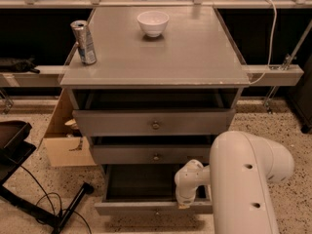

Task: Open bottom drawer

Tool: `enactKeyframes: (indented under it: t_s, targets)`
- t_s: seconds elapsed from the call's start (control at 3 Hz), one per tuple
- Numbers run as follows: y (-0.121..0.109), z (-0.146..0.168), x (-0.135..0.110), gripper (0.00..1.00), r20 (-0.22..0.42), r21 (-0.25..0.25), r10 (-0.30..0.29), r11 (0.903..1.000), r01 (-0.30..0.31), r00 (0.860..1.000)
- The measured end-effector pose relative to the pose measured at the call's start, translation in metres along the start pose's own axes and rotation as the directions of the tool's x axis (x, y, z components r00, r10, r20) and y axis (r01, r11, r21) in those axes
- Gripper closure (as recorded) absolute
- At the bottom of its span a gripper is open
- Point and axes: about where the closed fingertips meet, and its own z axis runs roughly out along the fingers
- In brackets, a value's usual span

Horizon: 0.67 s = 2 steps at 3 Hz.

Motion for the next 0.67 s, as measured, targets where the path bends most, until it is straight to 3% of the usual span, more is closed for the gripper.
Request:
enactKeyframes:
  t_s: [0.33,0.67]
  targets:
    - [-0.0002,-0.0001,0.0000,0.83,0.000,0.000,0.000,1.0000,0.000,1.000]
    - [-0.0002,-0.0001,0.0000,0.60,0.000,0.000,0.000,1.0000,0.000,1.000]
